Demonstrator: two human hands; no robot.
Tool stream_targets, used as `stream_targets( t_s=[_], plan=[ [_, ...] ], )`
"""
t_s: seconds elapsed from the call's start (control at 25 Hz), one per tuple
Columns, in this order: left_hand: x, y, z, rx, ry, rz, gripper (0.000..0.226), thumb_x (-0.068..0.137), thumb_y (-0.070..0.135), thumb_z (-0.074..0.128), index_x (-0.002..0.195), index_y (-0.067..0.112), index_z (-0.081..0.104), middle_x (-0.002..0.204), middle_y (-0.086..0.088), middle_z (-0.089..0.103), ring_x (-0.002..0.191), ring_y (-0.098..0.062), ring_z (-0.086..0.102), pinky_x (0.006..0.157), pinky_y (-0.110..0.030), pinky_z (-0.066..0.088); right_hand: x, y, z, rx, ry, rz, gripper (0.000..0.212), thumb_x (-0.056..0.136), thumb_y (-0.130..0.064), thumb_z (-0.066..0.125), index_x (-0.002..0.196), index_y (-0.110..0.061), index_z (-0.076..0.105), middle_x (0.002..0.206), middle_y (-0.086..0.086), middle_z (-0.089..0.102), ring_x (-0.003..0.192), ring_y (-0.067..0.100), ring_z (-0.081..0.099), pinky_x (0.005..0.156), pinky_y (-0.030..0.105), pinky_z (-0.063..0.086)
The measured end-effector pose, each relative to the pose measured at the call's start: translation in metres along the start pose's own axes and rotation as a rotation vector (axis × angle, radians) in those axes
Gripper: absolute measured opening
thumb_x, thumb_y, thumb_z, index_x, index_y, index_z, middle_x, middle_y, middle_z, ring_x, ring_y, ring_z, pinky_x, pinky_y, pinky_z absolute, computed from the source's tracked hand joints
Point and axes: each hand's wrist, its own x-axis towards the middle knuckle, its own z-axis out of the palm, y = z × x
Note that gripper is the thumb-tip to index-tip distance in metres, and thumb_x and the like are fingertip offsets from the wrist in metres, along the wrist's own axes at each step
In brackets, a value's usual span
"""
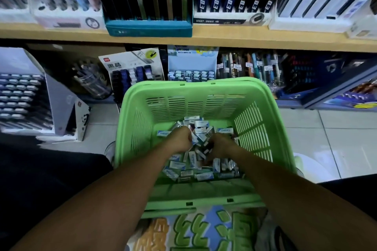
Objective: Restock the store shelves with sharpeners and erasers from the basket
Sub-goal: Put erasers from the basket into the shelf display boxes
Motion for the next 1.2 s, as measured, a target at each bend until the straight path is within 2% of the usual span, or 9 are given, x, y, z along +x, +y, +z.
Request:
stream_targets(
  t_s=[0.36, 0.44, 0.56, 0.68, 0.84, 0.92, 1.0, 1.12, 1.2],
  plan=[
    [-0.014, 0.008, -0.011, -0.472, -0.019, -0.081, 0.02, 0.09, -0.005, 0.064, 0.108, 0.003, 0.064, 0.093, -0.018, 0.072, 0.073, -0.025, 0.073, 0.058, -0.03, 0.059, -0.01, 0.008, -0.021, 0.283, 0.066, -0.008, 0.022, 0.074, -0.015, 0.085, 0.081, 0.002, 0.072, 0.066, 0.005, 0.064, 0.058, 0.015, 0.056, 0.058, 0.022, 0.044],
    [-0.014, 0.012, -0.013, -0.613, -0.01, -0.114, 0.032, 0.085, -0.001, 0.072, 0.114, 0.003, 0.062, 0.102, -0.017, 0.071, 0.085, -0.027, 0.073, 0.072, -0.036, 0.062, -0.017, 0.004, -0.028, 0.48, 0.064, -0.024, 0.023, 0.072, -0.008, 0.085, 0.082, 0.008, 0.072, 0.068, 0.011, 0.063, 0.062, 0.019, 0.055, 0.06, 0.028, 0.044],
    [-0.016, 0.021, -0.012, -0.911, -0.122, -0.145, 0.045, 0.08, 0.012, 0.082, 0.119, 0.005, 0.06, 0.108, -0.016, 0.072, 0.098, -0.03, 0.072, 0.088, -0.048, 0.059, -0.032, -0.011, -0.039, 0.743, -0.005, -0.117, 0.011, 0.075, 0.001, 0.081, 0.081, 0.0, 0.072, 0.076, 0.01, 0.071, 0.068, 0.016, 0.067, 0.063, 0.021, 0.053],
    [-0.017, 0.026, -0.011, -1.099, -0.206, -0.154, 0.041, 0.088, 0.02, 0.076, 0.122, 0.01, 0.056, 0.11, -0.016, 0.072, 0.095, -0.033, 0.073, 0.076, -0.046, 0.061, -0.035, -0.025, -0.048, 0.895, -0.123, -0.207, 0.028, 0.075, 0.012, 0.075, 0.099, -0.002, 0.068, 0.095, 0.015, 0.074, 0.09, 0.024, 0.073, 0.079, 0.028, 0.059],
    [-0.018, 0.025, -0.016, -1.083, -0.058, -0.226, 0.009, 0.097, 0.0, 0.054, 0.104, 0.005, 0.056, 0.076, -0.012, 0.065, 0.055, -0.02, 0.061, 0.048, -0.029, 0.048, -0.021, -0.029, -0.045, 1.112, -0.149, -0.141, 0.037, 0.079, 0.021, 0.063, 0.114, 0.008, 0.061, 0.107, 0.023, 0.07, 0.1, 0.033, 0.071, 0.09, 0.038, 0.058],
    [-0.016, 0.018, -0.017, -0.904, 0.024, -0.276, 0.01, 0.099, -0.001, 0.048, 0.098, 0.005, 0.056, 0.072, -0.011, 0.059, 0.051, -0.016, 0.049, 0.042, -0.026, 0.036, -0.009, -0.025, -0.041, 0.879, 0.005, -0.088, 0.026, 0.083, 0.012, 0.066, 0.108, 0.003, 0.069, 0.104, 0.022, 0.072, 0.095, 0.032, 0.072, 0.089, 0.042, 0.059],
    [-0.013, 0.008, -0.017, -0.808, 0.075, -0.305, 0.007, 0.098, 0.001, 0.048, 0.098, 0.003, 0.055, 0.072, -0.011, 0.054, 0.051, -0.016, 0.042, 0.041, -0.025, 0.03, 0.0, -0.018, -0.035, 0.392, 0.121, -0.082, 0.016, 0.085, -0.004, 0.074, 0.101, -0.005, 0.075, 0.098, 0.015, 0.075, 0.084, 0.025, 0.073, 0.084, 0.039, 0.061],
    [-0.013, -0.001, -0.015, -0.765, 0.092, -0.317, 0.003, 0.096, 0.005, 0.057, 0.095, 0.004, 0.054, 0.064, -0.008, 0.047, 0.045, -0.016, 0.039, 0.039, -0.02, 0.027, -0.001, -0.025, -0.014, -0.148, 0.077, -0.148, 0.022, 0.08, -0.031, 0.08, 0.095, -0.017, 0.073, 0.096, 0.003, 0.07, 0.086, 0.02, 0.066, 0.08, 0.034, 0.057],
    [-0.015, -0.002, -0.014, -0.732, 0.059, -0.311, 0.009, 0.094, 0.01, 0.063, 0.094, 0.003, 0.057, 0.061, -0.007, 0.049, 0.042, -0.015, 0.042, 0.037, -0.019, 0.03, -0.004, -0.033, 0.003, -0.266, 0.12, -0.153, 0.028, 0.079, -0.035, 0.079, 0.098, -0.02, 0.065, 0.098, 0.002, 0.064, 0.091, 0.021, 0.063, 0.081, 0.034, 0.054]
  ],
)
